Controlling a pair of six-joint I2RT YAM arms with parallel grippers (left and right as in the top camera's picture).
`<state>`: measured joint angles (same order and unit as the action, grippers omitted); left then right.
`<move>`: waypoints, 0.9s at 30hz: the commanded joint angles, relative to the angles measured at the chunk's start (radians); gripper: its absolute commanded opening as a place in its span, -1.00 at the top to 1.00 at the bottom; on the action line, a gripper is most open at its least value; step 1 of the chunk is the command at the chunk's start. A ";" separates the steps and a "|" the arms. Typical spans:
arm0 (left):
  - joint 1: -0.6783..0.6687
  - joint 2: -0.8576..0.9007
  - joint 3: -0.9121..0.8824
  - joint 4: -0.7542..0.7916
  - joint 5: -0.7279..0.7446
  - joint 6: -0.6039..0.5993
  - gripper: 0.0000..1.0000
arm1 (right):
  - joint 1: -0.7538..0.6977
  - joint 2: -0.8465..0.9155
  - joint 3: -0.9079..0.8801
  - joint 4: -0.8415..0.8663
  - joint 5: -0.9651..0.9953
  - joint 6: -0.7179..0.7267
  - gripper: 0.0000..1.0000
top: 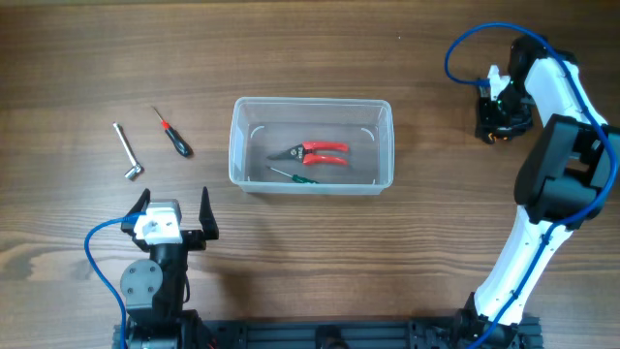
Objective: Pack container
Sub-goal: 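Lower the right gripper and close it on the pliers handles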
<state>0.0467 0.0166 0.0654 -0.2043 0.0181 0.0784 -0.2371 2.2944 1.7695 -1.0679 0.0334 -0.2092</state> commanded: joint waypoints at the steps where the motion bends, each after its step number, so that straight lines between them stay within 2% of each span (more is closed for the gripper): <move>1: -0.006 -0.002 -0.004 0.002 0.015 0.023 -1.00 | 0.029 0.046 -0.037 0.041 -0.012 -0.002 -0.18; 11: -0.006 -0.002 -0.004 0.002 0.015 0.023 -1.00 | 0.099 0.046 -0.036 0.089 -0.011 0.011 -0.19; 19: -0.006 -0.002 -0.004 0.002 0.015 0.023 -1.00 | 0.092 0.046 -0.036 0.103 0.005 0.034 -0.19; 24: -0.006 -0.002 -0.004 0.002 0.015 0.023 -1.00 | 0.092 0.046 -0.036 0.111 0.009 0.071 -0.01; 27: -0.006 -0.002 -0.004 0.002 0.015 0.023 -1.00 | 0.092 0.046 -0.036 0.111 0.031 0.078 0.04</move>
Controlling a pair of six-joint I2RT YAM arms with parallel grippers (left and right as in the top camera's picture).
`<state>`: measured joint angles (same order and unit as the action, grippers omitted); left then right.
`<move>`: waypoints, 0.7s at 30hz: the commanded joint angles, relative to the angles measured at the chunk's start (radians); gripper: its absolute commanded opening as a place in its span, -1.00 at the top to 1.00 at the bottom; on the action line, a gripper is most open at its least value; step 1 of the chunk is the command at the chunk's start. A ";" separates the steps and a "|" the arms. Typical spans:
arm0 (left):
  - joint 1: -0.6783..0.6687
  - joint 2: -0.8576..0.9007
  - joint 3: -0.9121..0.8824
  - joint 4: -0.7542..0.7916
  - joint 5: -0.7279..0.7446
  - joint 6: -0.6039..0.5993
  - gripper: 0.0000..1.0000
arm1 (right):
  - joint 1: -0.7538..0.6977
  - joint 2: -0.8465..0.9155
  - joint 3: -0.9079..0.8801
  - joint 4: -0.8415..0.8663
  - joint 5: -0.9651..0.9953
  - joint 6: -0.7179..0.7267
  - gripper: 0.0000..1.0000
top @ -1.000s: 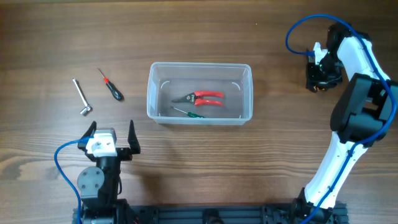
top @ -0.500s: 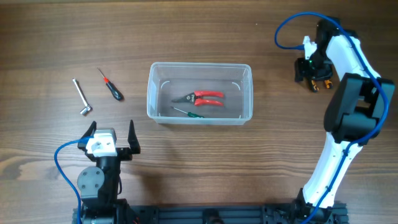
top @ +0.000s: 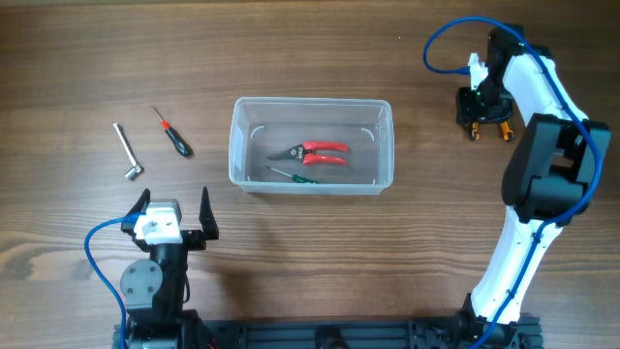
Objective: Pack container
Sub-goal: 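Lower the right gripper and close it on the pliers handles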
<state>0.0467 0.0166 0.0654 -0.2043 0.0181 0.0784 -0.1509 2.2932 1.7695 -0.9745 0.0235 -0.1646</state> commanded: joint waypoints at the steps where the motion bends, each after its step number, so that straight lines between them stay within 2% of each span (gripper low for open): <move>1: -0.006 -0.002 -0.004 0.002 0.015 0.023 -1.00 | 0.006 0.047 -0.036 0.018 0.046 0.034 0.04; 4: -0.006 -0.002 -0.004 0.002 0.015 0.023 -1.00 | 0.006 0.047 -0.036 0.018 0.049 0.032 0.05; 10: -0.006 -0.002 -0.004 0.002 0.015 0.023 -0.99 | 0.006 0.047 -0.036 0.017 0.049 0.032 0.41; 17: -0.006 -0.002 -0.004 0.002 0.015 0.023 -1.00 | 0.006 0.047 -0.036 0.017 0.049 0.029 0.60; 21: -0.006 -0.002 -0.004 0.003 0.015 0.023 -1.00 | 0.006 0.047 -0.036 0.017 0.053 0.029 0.84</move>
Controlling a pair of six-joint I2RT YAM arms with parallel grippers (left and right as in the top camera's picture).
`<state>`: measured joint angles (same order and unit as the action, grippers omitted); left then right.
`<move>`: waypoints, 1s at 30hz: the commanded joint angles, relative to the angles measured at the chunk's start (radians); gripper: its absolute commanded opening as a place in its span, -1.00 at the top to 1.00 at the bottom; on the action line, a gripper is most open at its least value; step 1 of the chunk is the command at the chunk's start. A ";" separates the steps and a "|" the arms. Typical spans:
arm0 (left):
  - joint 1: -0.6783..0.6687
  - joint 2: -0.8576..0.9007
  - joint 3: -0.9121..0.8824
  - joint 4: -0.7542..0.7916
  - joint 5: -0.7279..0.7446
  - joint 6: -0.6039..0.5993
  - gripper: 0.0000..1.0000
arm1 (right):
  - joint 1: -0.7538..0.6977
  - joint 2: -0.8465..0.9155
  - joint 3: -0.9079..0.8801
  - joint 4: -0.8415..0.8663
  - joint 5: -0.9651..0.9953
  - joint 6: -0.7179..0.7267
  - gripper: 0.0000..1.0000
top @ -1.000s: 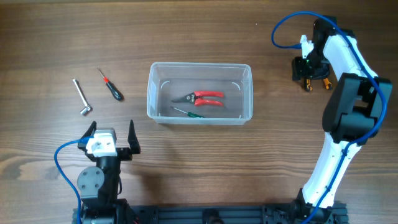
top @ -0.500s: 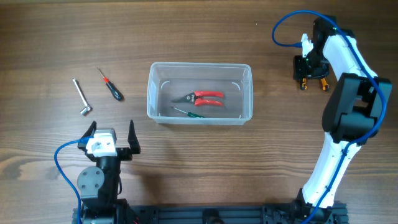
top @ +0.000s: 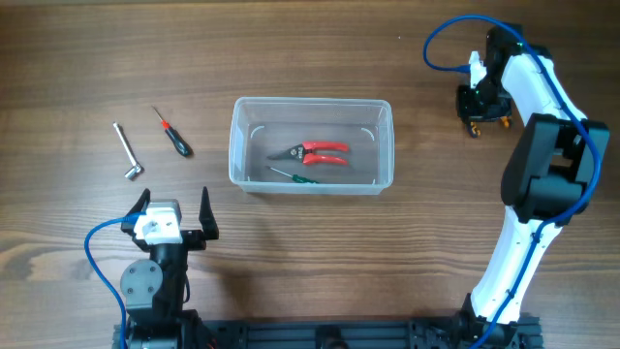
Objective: Pack container
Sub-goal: 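Lower the right gripper and close it on the pliers handles, then lift the pliers and carry them over the clear container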
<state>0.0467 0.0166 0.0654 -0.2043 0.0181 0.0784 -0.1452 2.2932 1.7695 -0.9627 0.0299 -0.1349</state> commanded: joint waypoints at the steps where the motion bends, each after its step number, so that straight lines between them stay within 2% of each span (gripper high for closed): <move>1: -0.006 -0.002 -0.004 0.002 0.015 0.023 -0.99 | 0.000 0.047 -0.036 0.005 0.047 -0.001 0.88; 16: -0.006 -0.002 -0.004 0.002 0.015 0.023 -1.00 | 0.000 0.032 0.021 -0.024 0.049 -0.009 0.91; 30: -0.006 -0.002 -0.004 0.002 0.015 0.023 -1.00 | 0.004 -0.137 0.073 -0.025 0.033 -0.024 0.91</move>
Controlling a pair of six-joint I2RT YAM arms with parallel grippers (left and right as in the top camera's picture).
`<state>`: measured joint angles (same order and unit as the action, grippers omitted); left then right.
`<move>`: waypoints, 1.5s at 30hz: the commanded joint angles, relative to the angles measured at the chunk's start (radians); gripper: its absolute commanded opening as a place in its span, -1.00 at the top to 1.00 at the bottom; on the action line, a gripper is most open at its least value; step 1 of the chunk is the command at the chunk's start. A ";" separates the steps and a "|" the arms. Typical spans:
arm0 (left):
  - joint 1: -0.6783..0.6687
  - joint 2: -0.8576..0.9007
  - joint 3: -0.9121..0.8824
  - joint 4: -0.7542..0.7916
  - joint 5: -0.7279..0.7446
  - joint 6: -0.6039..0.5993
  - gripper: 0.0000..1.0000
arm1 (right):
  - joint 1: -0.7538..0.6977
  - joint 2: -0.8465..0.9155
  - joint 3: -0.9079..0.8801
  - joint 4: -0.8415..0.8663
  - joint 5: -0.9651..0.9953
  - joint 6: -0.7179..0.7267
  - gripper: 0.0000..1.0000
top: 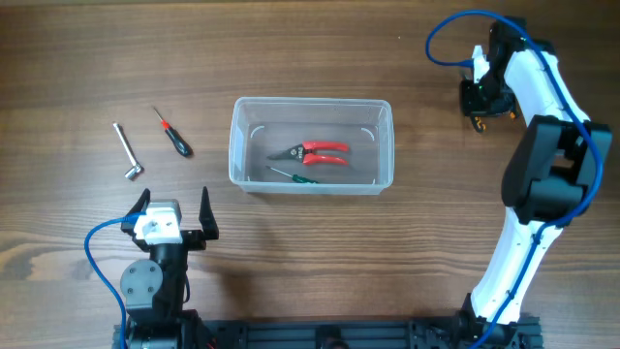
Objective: Pack container
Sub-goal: 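Lift the pliers and carry them over the clear container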
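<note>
A clear plastic container (311, 184) stands mid-table, holding red-handled pliers (315, 152) and a green screwdriver (294, 175). To its left on the wood lie a silver L-shaped wrench (127, 151) and a red-and-black screwdriver (174, 134). My left gripper (174, 194) rests open near the front edge, below those two tools, with nothing in it. My right gripper (481, 109) hangs at the far right, well away from the container. An orange-handled tool (480, 122) peeks out beneath it; the fingers themselves are hidden under the wrist.
The right arm's white links (552, 145) and blue cable run down the right side of the table. The left arm's base (150, 286) and its blue cable sit at the front left. Bare wood surrounds the container.
My right gripper has moved slightly up the image, farther back, with the orange-handled tool still under it. The left arm and the tools on the table have not moved.
My right gripper was at the far right edge with a bit of orange under it. Then it stood farther left, two orange handle tips showing below it. It stayed there, and now sits slightly farther back. The left gripper stayed open and still.
</note>
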<state>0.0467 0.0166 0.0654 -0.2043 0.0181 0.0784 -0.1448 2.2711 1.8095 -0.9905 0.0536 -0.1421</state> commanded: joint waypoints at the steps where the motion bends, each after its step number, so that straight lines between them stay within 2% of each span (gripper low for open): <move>1: -0.006 -0.002 -0.004 0.002 0.015 0.023 -1.00 | 0.006 -0.132 0.033 0.003 -0.003 -0.016 0.91; 6: -0.006 -0.002 -0.004 0.002 0.015 0.023 -0.99 | 0.035 -0.238 0.033 0.003 -0.013 -0.027 0.91; 13: -0.006 -0.002 -0.004 0.002 0.015 0.023 -0.99 | 0.138 -0.407 0.033 -0.001 -0.134 -0.066 0.91; 19: -0.006 -0.002 -0.004 0.002 0.015 0.023 -0.99 | 0.312 -0.490 0.033 -0.021 -0.137 -0.071 0.91; 27: -0.006 -0.002 -0.004 0.002 0.015 0.023 -1.00 | 0.564 -0.495 0.032 -0.066 -0.137 -0.140 0.91; 32: -0.006 -0.002 -0.004 0.002 0.015 0.023 -1.00 | 0.684 -0.495 0.030 -0.086 -0.166 -0.259 0.91; 37: -0.006 -0.002 -0.004 0.002 0.015 0.023 -1.00 | 0.720 -0.494 0.005 -0.102 -0.199 -0.308 0.92; 45: -0.006 -0.002 -0.004 0.002 0.015 0.023 -0.99 | 0.720 -0.494 -0.169 -0.048 -0.238 -0.310 0.91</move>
<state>0.0467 0.0166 0.0654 -0.2043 0.0181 0.0784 0.5774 1.8004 1.7100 -1.0687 -0.1513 -0.4290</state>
